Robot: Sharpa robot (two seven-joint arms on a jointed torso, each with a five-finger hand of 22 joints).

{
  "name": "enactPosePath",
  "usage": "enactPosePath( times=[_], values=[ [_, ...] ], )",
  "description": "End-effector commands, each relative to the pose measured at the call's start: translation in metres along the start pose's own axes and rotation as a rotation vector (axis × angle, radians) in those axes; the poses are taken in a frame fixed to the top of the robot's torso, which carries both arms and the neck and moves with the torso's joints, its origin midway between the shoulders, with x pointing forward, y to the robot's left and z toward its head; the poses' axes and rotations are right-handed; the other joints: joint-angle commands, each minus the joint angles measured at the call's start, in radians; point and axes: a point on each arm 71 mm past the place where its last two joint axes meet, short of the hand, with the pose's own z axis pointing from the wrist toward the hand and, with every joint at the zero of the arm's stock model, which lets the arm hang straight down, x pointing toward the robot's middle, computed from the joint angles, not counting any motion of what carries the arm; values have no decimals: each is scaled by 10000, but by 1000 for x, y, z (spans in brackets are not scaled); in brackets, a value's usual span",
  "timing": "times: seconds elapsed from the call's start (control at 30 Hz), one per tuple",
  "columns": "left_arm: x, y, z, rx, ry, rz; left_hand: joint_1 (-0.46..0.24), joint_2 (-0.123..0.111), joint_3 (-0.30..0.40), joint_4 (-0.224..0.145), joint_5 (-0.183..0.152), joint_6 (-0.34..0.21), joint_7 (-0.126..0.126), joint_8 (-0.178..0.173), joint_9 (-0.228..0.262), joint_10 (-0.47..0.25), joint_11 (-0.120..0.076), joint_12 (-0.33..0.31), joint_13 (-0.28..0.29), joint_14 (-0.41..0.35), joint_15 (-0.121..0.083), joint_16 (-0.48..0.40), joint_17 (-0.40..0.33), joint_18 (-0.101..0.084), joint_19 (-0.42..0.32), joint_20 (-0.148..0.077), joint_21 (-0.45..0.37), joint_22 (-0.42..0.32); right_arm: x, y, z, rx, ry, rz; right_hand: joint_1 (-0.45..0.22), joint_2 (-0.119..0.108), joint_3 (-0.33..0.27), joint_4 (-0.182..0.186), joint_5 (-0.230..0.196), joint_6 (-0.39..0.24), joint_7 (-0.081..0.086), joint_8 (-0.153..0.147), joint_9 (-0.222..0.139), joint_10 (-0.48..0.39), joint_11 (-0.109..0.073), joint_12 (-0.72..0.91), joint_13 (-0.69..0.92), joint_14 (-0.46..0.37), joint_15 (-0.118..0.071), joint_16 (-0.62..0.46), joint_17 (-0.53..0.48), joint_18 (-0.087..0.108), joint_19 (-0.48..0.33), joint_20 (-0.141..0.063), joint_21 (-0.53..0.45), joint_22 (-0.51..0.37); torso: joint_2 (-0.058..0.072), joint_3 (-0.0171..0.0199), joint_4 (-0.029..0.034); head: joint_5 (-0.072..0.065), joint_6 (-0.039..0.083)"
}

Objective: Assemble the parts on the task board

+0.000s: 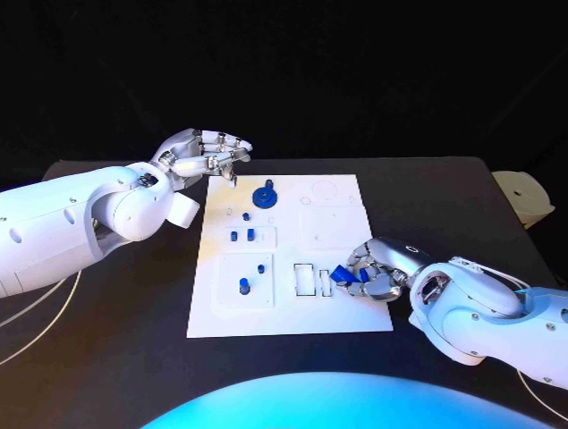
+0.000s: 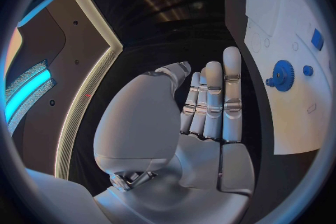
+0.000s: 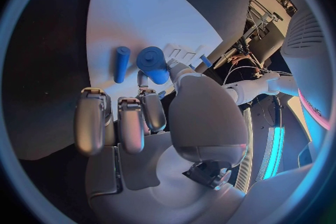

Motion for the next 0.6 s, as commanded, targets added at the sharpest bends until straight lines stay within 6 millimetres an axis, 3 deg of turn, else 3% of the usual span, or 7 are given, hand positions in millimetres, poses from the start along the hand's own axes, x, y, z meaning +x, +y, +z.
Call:
enactPosePath(
  times=[0.03,0.23,0.6],
  values=[
    [2,-1,1,83,135,-105,-86,0,64,-16,0,-55,-7,48,16,-75,-14,45,15,-57,31,22,14,62,-15,74,-38,5,-8,6,-2,-100,-607,409,142,162,108,102,17,369,-258,124,124,32,-102,77,453,871,-112,73,1760,-185,524,-69,39,942,2,-6,-4,-25,10],
    [3,-1,1,94,181,-119,-86,0,64,-16,0,-55,-7,48,16,-75,-14,45,15,-57,31,22,14,62,-15,74,-38,5,-18,16,-5,-399,-991,799,41,200,117,193,29,470,-299,182,156,62,-137,98,485,877,-140,89,1788,-192,535,-97,70,972,-3,-10,19,-84,45],
    [5,-1,3,116,245,-139,-102,0,76,-24,0,-60,-8,55,25,-85,-14,58,21,-62,31,24,16,62,-16,74,-41,5,-10,27,6,-545,-337,1022,-224,193,57,308,99,531,-325,232,196,59,-164,44,461,879,-169,98,1801,-200,543,-133,97,1004,7,-2,8,13,30]
  ],
)
